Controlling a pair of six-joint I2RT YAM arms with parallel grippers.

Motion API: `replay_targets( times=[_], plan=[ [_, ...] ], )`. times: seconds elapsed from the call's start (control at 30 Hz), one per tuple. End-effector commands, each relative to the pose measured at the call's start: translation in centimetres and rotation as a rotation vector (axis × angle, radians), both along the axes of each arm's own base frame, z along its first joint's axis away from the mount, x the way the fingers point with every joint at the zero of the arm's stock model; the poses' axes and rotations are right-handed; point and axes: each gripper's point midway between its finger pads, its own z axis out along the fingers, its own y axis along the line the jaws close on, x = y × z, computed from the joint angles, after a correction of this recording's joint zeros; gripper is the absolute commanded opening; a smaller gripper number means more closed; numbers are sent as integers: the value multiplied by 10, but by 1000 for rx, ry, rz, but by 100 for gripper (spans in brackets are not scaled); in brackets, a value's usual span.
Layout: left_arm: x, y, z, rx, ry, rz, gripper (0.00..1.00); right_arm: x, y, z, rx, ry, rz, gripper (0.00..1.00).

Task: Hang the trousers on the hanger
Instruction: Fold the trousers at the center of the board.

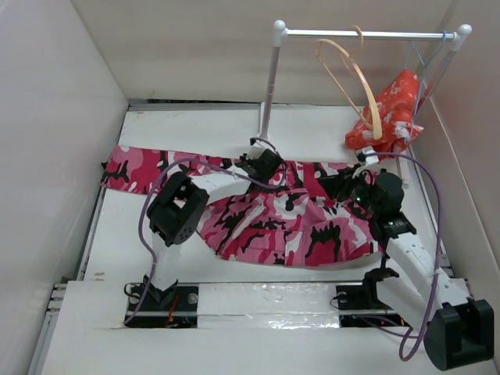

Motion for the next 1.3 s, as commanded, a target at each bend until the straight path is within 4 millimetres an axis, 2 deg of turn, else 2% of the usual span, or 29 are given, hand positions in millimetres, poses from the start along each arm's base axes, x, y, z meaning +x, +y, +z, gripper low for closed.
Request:
replay_targets(
  times=[0.0,0.03,0.07,0.1,0.13,0.17,0.2,0.23,0.27,0.3,0.33,0.37,0.4,0.43,0.47,0.5,0.6,0.63,0.67,0.73,0.8,0.83,0.87,0.9,1.07,1.1,1.13,1.27],
  plan=[
    [6,7,98,-142,-188,49,0,0,-27,-12,-44,28,-133,46],
    [3,9,118,-178,-218,50,0,-5,-32,-17,-53,44,-158,52],
    [-1,11,134,-209,-241,52,0,-7,-40,-34,-69,78,-204,58],
    [-11,21,173,-271,-301,55,0,-9,-48,-43,-72,100,-237,66],
    [-17,29,192,-305,-338,64,0,-12,-56,-55,-76,135,-271,66],
    [-25,40,204,-317,-366,81,0,-17,-64,-71,-81,169,-308,65],
    [-41,56,242,-389,-443,92,0,-21,-69,-81,-79,196,-330,61],
    [-50,71,257,-422,-482,114,0,-22,-75,-88,-60,224,-363,60],
    [-58,86,262,-435,-503,137,0,-24,-76,-93,-51,236,-375,58],
    [-79,110,294,-505,-586,163,0,-26,-81,-103,-45,261,-399,56],
    [-91,124,305,-532,-625,183,0,-26,-83,-106,-36,276,-419,56],
    [-102,140,309,-544,-661,223,0,-24,-94,-109,-45,282,-481,56],
    [-124,166,332,-614,-739,255,0,-23,-97,-117,-27,318,-514,56],
    [-136,181,339,-641,-779,279,0,-18,-100,-115,-20,309,-528,56],
    [-145,192,337,-650,-804,302,0,-15,-99,-116,-11,319,-518,57],
    [-165,215,351,-711,-876,340,0,-11,-98,-117,-5,328,-519,58],
    [-189,239,352,-796,-950,359,0,14,-101,-128,23,366,-548,59],
    [-193,242,350,-805,-956,359,0,16,-97,-148,16,451,-534,59],
    [-195,243,347,-807,-957,357,0,36,-98,-132,26,431,-545,59],
    [-202,249,348,-817,-968,348,0,54,-94,-129,65,428,-542,58],
    [-208,254,348,-825,-975,344,0,73,-92,-136,94,460,-535,57],
    [-210,255,348,-827,-977,339,0,82,-90,-135,108,461,-525,57],
    [-211,256,346,-827,-978,333,0,85,-89,-149,97,515,-525,57],
    [-215,258,349,-850,-995,323,0,100,-87,-138,108,490,-516,56],
    [-217,256,338,-857,-1004,279,0,133,-84,-138,129,521,-477,56],
    [-218,254,338,-866,-1004,266,0,136,-80,-145,132,542,-453,56],
    [-218,252,338,-873,-1001,254,0,148,-80,-136,126,517,-444,56],
    [-216,239,336,-899,-982,190,0,174,-70,-120,96,453,-366,59]
  ],
)
